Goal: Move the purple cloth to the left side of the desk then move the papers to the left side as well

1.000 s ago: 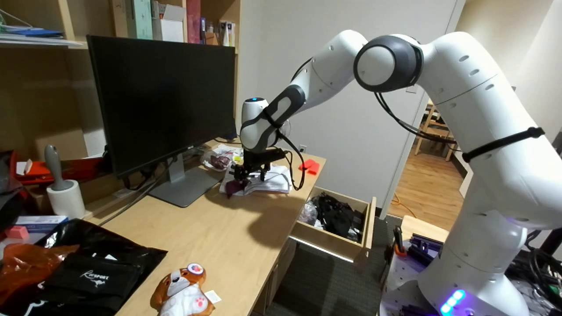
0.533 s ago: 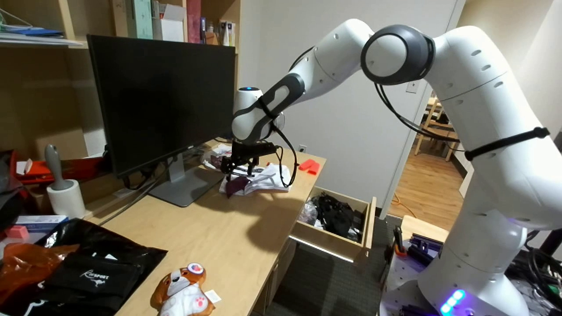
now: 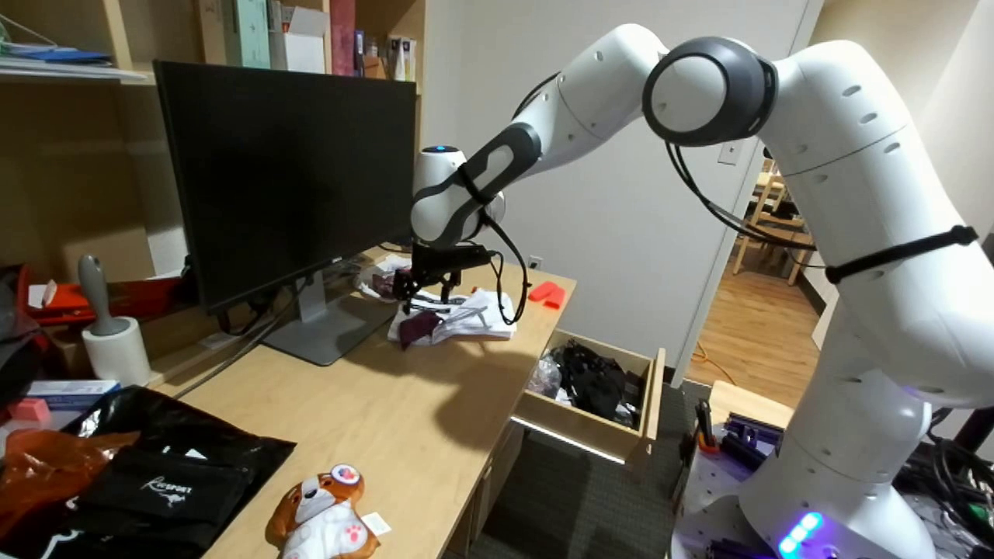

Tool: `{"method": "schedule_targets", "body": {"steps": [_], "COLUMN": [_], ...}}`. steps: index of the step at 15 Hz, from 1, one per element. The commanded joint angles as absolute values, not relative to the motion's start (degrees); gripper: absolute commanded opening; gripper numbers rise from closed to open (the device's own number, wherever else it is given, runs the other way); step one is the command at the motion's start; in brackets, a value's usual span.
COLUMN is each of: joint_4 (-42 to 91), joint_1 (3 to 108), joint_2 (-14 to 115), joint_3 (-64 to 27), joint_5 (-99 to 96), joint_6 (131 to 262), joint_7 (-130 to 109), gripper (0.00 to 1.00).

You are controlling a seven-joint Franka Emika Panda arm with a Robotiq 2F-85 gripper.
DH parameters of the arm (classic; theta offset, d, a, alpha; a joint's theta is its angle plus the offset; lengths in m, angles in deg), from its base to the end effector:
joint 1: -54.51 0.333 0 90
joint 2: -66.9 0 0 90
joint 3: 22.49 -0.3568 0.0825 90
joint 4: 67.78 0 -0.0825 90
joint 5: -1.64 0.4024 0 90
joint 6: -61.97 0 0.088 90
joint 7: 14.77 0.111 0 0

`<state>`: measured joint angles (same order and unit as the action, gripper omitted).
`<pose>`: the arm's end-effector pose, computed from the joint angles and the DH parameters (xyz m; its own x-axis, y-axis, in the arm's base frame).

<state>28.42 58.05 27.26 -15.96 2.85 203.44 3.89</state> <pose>0.7290 -0.0269 0.2247 0.9287 -0.3524 0.1152 -0.3571 -0.9338 0.0221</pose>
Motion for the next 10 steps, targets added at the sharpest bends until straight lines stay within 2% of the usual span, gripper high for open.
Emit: {"method": "schedule_targets", "body": {"steps": [1, 10], "joint_4": [30.8, 28.8], "joint_1": [59.3, 58.5], "joint_2": [29.7, 28.0], "joint_3": [-14.8, -15.5], "joint_5": [2.3, 2.6], "joint_6": [200.9, 199.4], "joint_7": [7.0, 6.7], "gripper": [1.0, 1.0]}}
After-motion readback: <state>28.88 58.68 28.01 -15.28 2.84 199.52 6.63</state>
